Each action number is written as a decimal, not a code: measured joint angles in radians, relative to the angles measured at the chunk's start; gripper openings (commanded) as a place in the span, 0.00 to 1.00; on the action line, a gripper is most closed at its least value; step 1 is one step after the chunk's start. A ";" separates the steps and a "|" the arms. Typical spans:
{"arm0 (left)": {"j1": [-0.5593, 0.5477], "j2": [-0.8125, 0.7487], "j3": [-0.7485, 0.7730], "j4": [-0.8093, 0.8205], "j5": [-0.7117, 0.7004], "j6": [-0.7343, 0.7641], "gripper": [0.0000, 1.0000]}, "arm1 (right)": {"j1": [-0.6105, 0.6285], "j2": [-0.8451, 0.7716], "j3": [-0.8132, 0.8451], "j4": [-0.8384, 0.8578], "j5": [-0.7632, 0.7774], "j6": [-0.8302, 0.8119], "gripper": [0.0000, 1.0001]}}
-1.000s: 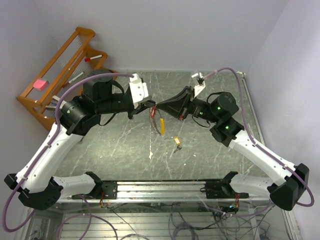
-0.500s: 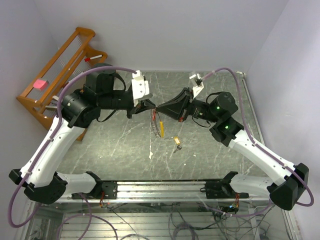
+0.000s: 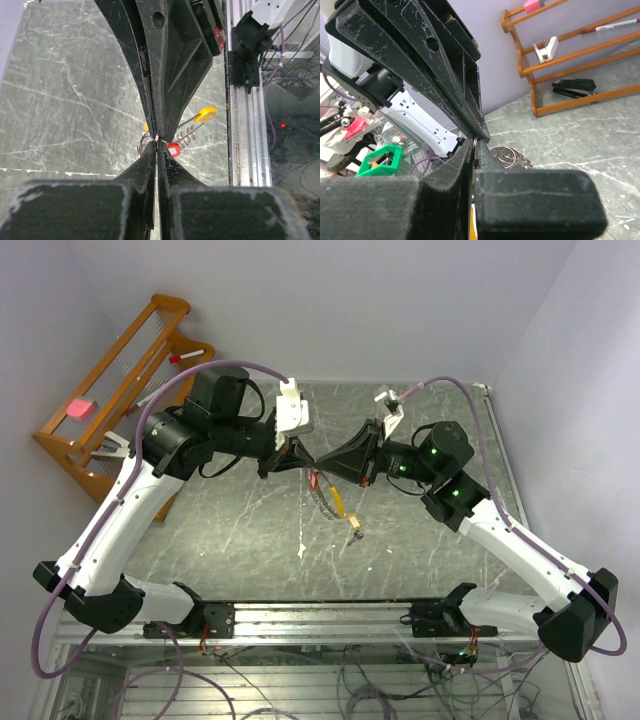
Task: Put the keys on the keyring
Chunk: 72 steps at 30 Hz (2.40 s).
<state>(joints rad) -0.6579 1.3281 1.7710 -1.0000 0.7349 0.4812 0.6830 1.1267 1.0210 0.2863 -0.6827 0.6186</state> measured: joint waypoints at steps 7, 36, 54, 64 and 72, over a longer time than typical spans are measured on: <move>0.001 -0.012 -0.004 0.004 0.060 -0.018 0.22 | -0.012 0.000 -0.001 0.053 -0.063 0.038 0.00; -0.011 -0.106 -0.105 0.117 0.048 -0.100 0.17 | -0.024 -0.006 -0.004 0.153 -0.034 0.079 0.00; -0.011 -0.085 -0.117 0.146 -0.039 -0.153 0.17 | -0.029 0.000 -0.004 0.161 -0.033 0.082 0.00; -0.011 -0.084 -0.117 0.179 -0.056 -0.183 0.18 | -0.031 0.004 -0.004 0.171 -0.043 0.084 0.00; -0.011 -0.084 -0.117 0.183 -0.005 -0.212 0.20 | -0.031 0.004 -0.004 0.157 -0.034 0.074 0.00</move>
<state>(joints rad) -0.6689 1.2438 1.6543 -0.8165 0.7300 0.2687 0.6525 1.1309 1.0172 0.4431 -0.7170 0.6930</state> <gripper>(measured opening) 0.194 0.006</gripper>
